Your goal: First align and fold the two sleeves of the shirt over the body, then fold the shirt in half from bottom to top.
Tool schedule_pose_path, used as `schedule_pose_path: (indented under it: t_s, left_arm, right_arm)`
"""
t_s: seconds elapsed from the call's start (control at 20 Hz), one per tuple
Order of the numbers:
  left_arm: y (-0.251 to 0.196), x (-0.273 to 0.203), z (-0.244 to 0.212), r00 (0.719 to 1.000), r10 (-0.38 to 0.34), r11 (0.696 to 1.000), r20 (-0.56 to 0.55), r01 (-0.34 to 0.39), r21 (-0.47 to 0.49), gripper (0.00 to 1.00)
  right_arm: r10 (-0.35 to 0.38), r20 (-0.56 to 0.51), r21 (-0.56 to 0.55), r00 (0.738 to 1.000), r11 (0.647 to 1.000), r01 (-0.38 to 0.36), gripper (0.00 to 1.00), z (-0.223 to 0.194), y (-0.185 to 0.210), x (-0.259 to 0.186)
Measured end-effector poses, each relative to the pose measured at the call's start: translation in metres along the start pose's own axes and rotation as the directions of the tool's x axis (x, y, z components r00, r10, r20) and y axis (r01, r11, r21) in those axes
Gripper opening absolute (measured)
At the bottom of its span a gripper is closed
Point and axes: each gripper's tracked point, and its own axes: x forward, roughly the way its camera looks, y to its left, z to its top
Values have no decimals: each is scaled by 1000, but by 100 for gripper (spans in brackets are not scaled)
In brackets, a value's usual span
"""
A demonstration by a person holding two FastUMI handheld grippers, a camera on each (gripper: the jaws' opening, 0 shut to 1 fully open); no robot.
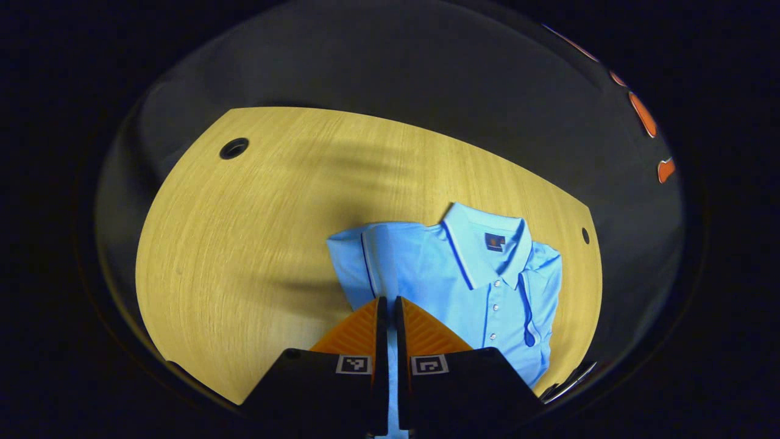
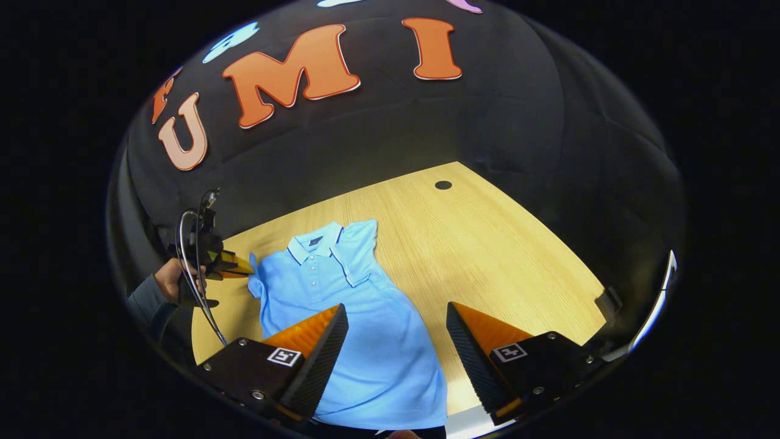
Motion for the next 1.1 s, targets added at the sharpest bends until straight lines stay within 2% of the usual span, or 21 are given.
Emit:
schedule_pose_path:
  t_s: [0.15, 0.25, 0.3, 0.4, 0.45, 0.5, 0.6, 0.8, 0.95, 1.1]
  left_arm:
    - [-36, 4, -1, 995, -103, 995, -6, 103, 14, 13]
    - [-59, 15, -10, 981, -190, 981, -36, 191, 31, 21]
    - [-69, 15, -15, 972, -231, 971, -50, 233, 43, 36]
    - [-72, 14, -22, 966, -254, 961, -55, 259, 94, 57]
    - [-72, 10, -25, 965, -260, 957, -47, 264, 122, 63]
    - [-69, 5, -29, 965, -258, 954, -38, 261, 149, 81]
    - [-58, -11, -36, 972, -236, 952, -15, 234, 199, 100]
    - [-35, -50, -57, 984, -175, 962, 39, 163, 219, 100]
    - [-29, -83, -83, 983, -174, 966, 61, 158, 203, 100]
    - [-15, -110, -109, 986, -133, 965, 98, 106, 241, 100]
  right_arm:
    - [-25, -6, 7, 1000, 1000, 25, 98, -9, -2, -7]
    - [-42, -22, 18, 999, 999, 42, 98, -18, -3, -11]
    - [-46, -29, 24, 998, 999, 47, 98, -22, -3, -13]
    - [-50, -47, 31, 998, 998, 52, 98, -31, -2, -19]
    - [-50, -51, 29, 997, 998, 52, 98, -32, -1, -19]
    - [-47, -51, 20, 998, 999, 48, 98, -32, 1, -19]
    - [-39, -52, -4, 998, 999, 39, 98, -35, 4, -18]
    - [6, -86, -54, 996, 998, -10, 99, -47, 11, -14]
    - [34, -108, -98, 994, 994, -45, 99, -59, 13, -12]
    - [52, -150, -132, 987, 989, -72, 99, -82, 8, -20]
